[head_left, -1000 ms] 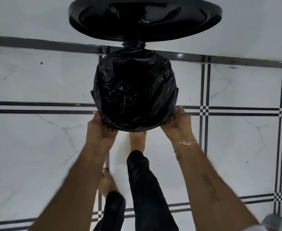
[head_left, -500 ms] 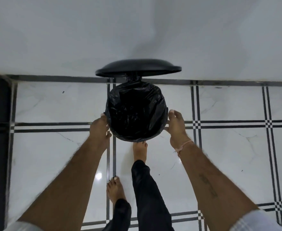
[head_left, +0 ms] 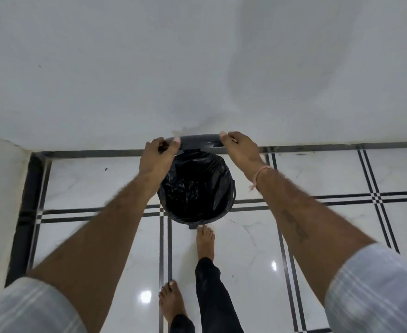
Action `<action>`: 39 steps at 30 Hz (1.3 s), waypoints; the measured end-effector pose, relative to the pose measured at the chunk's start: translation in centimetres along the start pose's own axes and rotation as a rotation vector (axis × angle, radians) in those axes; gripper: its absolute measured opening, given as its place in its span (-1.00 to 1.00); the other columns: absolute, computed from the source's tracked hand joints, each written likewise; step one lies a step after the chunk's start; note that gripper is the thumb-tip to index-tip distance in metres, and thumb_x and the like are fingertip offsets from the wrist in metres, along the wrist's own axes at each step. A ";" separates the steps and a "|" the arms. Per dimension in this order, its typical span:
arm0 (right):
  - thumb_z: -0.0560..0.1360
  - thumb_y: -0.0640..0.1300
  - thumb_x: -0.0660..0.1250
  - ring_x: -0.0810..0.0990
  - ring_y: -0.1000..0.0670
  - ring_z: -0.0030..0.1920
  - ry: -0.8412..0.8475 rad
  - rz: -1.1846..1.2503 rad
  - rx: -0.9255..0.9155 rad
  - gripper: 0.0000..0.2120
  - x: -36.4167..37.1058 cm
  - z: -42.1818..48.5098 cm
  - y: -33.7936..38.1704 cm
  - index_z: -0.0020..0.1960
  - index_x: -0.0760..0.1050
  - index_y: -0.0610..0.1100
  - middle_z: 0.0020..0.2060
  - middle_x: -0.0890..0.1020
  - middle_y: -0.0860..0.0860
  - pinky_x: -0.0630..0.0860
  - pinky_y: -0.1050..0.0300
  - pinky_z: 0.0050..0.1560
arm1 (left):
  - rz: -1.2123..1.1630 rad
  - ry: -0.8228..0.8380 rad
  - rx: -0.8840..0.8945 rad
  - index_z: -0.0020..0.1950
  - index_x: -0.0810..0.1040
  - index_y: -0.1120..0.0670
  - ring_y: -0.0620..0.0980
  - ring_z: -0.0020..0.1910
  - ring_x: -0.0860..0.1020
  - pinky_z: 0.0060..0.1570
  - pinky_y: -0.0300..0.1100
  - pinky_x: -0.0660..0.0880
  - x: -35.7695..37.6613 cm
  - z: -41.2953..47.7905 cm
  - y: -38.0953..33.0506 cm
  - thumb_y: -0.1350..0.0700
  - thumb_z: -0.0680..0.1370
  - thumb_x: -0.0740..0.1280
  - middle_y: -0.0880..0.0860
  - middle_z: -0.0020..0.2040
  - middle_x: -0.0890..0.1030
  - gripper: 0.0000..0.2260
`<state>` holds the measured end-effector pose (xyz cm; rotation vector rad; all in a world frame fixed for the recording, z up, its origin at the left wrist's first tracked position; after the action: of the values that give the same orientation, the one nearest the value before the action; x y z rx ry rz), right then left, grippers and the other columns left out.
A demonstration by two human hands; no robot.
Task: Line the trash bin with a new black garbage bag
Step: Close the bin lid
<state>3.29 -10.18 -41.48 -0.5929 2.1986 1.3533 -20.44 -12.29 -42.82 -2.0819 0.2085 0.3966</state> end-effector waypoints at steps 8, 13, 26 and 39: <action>0.67 0.13 0.22 0.25 -0.11 0.61 -0.095 -0.069 -0.030 -0.42 5.7 -6.1 -8.2 0.62 0.27 -0.08 0.61 0.29 -0.11 0.25 -0.03 0.59 | 0.182 -0.086 0.279 0.59 0.27 0.01 0.04 0.55 0.29 0.39 0.10 0.44 3.3 -5.9 9.9 -0.15 0.57 0.38 0.06 0.60 0.24 -0.36; 0.69 0.11 0.20 0.13 -0.09 0.66 -0.115 -0.119 -0.062 -0.38 11.8 -7.8 -17.0 0.68 0.13 -0.04 0.68 0.11 -0.09 0.27 0.01 0.55 | 0.201 -0.113 0.244 0.64 0.17 -0.02 0.08 0.64 0.09 0.42 0.16 0.41 7.6 -6.8 19.2 -0.09 0.58 0.39 0.09 0.68 0.01 -0.31; 0.64 -0.11 0.37 0.10 -0.14 0.67 -0.213 0.118 -0.102 -0.35 16.3 -8.3 -21.8 0.63 0.20 -0.21 0.66 0.12 -0.19 0.04 0.55 0.46 | 0.032 -0.205 0.302 0.55 0.35 0.08 0.08 0.62 0.18 0.38 -0.37 0.35 9.3 -5.2 24.4 0.10 0.53 0.50 0.16 0.64 0.15 -0.37; 0.68 0.12 0.23 0.22 -0.08 0.62 -0.086 -0.130 -0.147 -0.42 7.1 -13.6 -13.7 0.63 0.25 -0.04 0.64 0.24 -0.05 0.30 -0.09 0.58 | 0.373 -0.129 0.299 0.62 0.23 0.00 0.15 0.58 0.25 0.44 0.16 0.37 3.1 -11.2 13.6 -0.16 0.57 0.37 0.11 0.62 0.25 -0.32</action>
<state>3.42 -28.91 -49.98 -0.7047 1.9692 1.4527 -19.47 -28.91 -49.52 -1.7151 0.5493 0.6788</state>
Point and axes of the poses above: each hand's wrist, its own z-axis towards the middle knuckle, its own x-axis out of the palm, y = z × x, the point moved 5 cm from there along z, towards the middle knuckle
